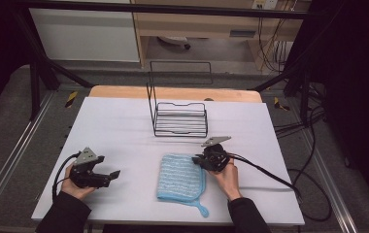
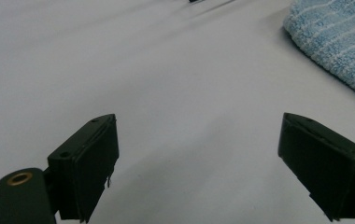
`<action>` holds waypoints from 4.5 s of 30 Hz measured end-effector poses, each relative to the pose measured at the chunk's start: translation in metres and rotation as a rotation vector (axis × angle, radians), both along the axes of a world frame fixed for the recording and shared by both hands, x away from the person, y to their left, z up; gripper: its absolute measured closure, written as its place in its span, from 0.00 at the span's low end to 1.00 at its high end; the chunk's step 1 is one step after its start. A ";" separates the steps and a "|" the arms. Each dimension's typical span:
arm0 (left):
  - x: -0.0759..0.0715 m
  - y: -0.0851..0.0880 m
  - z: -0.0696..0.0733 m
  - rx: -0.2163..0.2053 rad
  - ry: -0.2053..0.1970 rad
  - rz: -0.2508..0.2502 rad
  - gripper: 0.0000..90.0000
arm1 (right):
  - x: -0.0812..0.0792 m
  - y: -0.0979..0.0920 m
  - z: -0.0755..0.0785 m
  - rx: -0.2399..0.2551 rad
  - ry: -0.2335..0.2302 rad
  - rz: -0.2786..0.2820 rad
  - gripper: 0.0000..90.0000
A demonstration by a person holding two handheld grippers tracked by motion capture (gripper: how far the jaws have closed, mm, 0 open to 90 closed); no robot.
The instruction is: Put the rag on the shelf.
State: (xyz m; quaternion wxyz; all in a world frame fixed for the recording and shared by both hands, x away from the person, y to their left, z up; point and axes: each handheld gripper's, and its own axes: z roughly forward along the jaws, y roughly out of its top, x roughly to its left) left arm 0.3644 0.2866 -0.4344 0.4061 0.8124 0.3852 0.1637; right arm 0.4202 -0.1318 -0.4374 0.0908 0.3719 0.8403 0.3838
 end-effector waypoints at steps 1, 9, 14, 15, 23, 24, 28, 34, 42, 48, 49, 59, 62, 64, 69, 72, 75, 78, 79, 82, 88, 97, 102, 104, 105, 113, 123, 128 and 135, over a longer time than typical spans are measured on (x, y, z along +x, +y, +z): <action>0.000 0.000 0.000 0.000 0.000 0.000 0.14 | 0.001 0.002 0.000 -0.002 -0.006 0.007 0.90; 0.000 -0.001 0.000 0.003 0.001 -0.006 0.14 | 0.010 0.004 -0.006 0.006 -0.014 0.018 0.87; -0.001 -0.002 0.000 0.003 0.002 -0.005 0.14 | 0.006 -0.003 0.002 0.055 -0.039 0.010 0.67; -0.001 -0.002 0.001 -0.001 -0.001 -0.003 0.14 | 0.005 -0.005 0.005 0.070 -0.042 0.003 0.60; -0.002 -0.006 0.003 -0.004 0.000 0.005 0.14 | -0.008 -0.030 0.018 0.144 -0.072 -0.037 0.25; -0.002 -0.008 0.003 -0.010 0.000 0.009 0.14 | -0.009 -0.032 0.019 0.146 -0.073 -0.038 0.20; -0.002 -0.013 0.006 -0.016 -0.004 0.015 0.14 | -0.016 -0.046 0.018 0.174 -0.070 -0.052 0.08; 0.000 -0.027 0.012 -0.043 0.002 0.032 0.13 | -0.022 -0.061 0.011 0.181 -0.046 -0.069 0.02; 0.008 -0.058 0.021 -0.017 -0.002 0.018 0.13 | -0.030 -0.071 0.001 0.182 -0.059 -0.066 0.01; 0.020 -0.087 0.027 -0.013 0.010 0.002 0.14 | -0.034 -0.072 0.003 0.188 -0.066 -0.064 0.01; 0.022 -0.093 0.028 -0.012 0.014 -0.003 0.15 | -0.035 -0.072 0.003 0.189 -0.062 -0.066 0.01; 0.043 -0.142 0.019 0.002 0.073 0.008 0.34 | -0.037 -0.072 0.003 0.175 -0.062 -0.065 0.01; 0.050 -0.149 0.013 -0.007 0.117 0.014 0.41 | -0.037 -0.072 0.003 0.182 -0.063 -0.073 0.01; 0.053 -0.153 0.007 -0.002 0.137 0.020 0.46 | -0.037 -0.072 0.003 0.180 -0.059 -0.073 0.01; 0.058 -0.156 -0.001 -0.013 0.184 0.023 0.60 | -0.035 -0.070 0.000 0.170 -0.042 -0.076 0.03; 0.058 -0.159 -0.005 -0.025 0.207 0.016 0.70 | -0.034 -0.069 -0.002 0.168 -0.030 -0.080 0.05; 0.057 -0.161 -0.008 -0.032 0.216 0.011 0.76 | -0.033 -0.067 -0.004 0.169 -0.019 -0.083 0.06; 0.056 -0.161 -0.008 -0.034 0.226 0.009 0.79 | -0.032 -0.066 -0.004 0.167 -0.015 -0.091 0.09; 0.056 -0.161 -0.008 -0.035 0.230 0.008 0.80 | -0.032 -0.066 -0.005 0.170 -0.014 -0.091 0.09; 0.056 -0.161 -0.009 -0.038 0.236 0.003 0.82 | -0.031 -0.065 -0.005 0.181 -0.009 -0.090 0.11; 0.056 -0.162 -0.010 -0.039 0.243 0.008 0.86 | -0.026 -0.056 -0.001 0.161 -0.014 -0.083 0.16; 0.055 -0.164 -0.011 -0.031 0.226 0.008 0.86 | -0.005 -0.029 0.006 0.137 -0.011 -0.076 0.33; 0.055 -0.164 -0.011 -0.030 0.222 0.005 0.86 | 0.006 -0.018 -0.002 0.125 0.023 -0.090 0.47; 0.055 -0.164 -0.012 -0.032 0.222 0.005 0.86 | 0.006 -0.017 -0.006 0.103 0.036 -0.090 0.53; 0.055 -0.164 -0.012 -0.032 0.223 0.004 0.86 | 0.006 -0.016 -0.008 0.095 0.036 -0.086 0.54; 0.055 -0.163 -0.012 -0.033 0.217 0.001 0.86 | 0.007 -0.011 -0.016 0.133 0.107 -0.086 0.65; 0.056 -0.162 -0.012 -0.043 0.226 -0.004 0.86 | 0.006 -0.010 -0.017 0.124 0.096 -0.094 0.66; 0.056 -0.161 -0.012 -0.054 0.231 -0.005 0.87 | 0.006 -0.009 -0.017 0.152 0.149 -0.085 0.75; 0.058 -0.155 -0.011 -0.093 0.247 -0.009 0.90 | 0.006 -0.010 -0.015 0.173 0.176 -0.082 0.85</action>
